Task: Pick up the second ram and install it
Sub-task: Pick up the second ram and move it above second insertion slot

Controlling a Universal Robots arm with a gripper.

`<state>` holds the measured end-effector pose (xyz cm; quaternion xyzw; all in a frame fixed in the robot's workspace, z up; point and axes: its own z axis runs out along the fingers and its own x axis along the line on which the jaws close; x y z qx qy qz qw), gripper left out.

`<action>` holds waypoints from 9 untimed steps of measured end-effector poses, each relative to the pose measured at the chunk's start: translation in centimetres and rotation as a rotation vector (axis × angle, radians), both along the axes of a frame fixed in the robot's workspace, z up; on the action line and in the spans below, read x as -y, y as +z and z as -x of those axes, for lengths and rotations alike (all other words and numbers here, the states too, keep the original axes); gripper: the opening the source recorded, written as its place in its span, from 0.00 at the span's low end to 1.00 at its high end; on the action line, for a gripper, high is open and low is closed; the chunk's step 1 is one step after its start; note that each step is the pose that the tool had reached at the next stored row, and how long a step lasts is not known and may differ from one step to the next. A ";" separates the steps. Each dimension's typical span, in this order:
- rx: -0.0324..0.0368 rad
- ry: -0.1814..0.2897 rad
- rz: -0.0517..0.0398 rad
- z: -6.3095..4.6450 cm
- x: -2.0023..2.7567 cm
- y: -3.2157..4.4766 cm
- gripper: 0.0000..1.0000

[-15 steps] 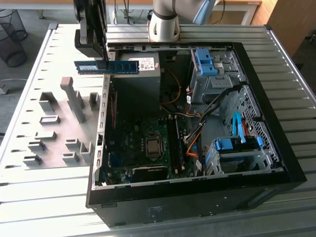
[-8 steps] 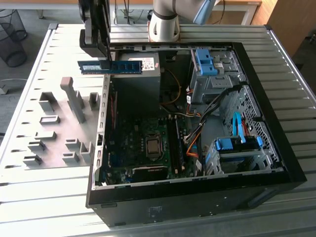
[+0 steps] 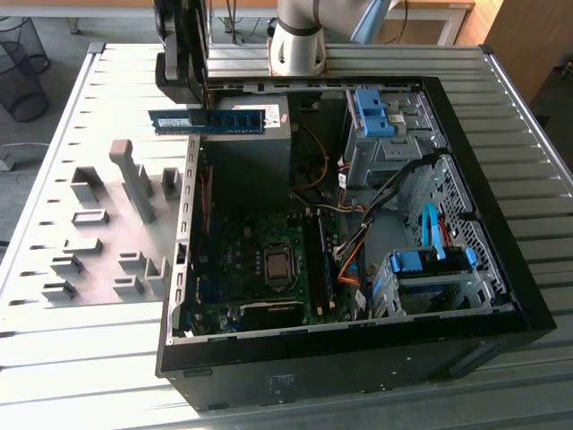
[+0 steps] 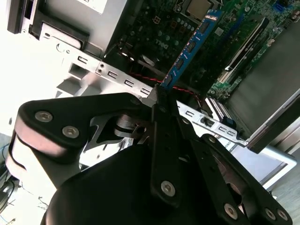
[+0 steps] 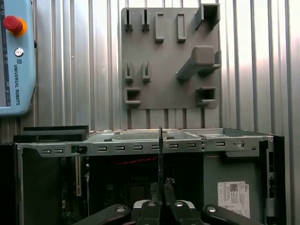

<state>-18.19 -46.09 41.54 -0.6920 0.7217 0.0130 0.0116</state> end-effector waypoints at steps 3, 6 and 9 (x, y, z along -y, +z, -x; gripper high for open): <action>-0.0001 0.000 0.0001 -0.3 0.00 0.01 0.13; 0.0000 0.000 0.0000 -0.6 0.00 0.00 0.13; 0.0000 0.000 0.0001 -1.0 0.00 0.00 0.13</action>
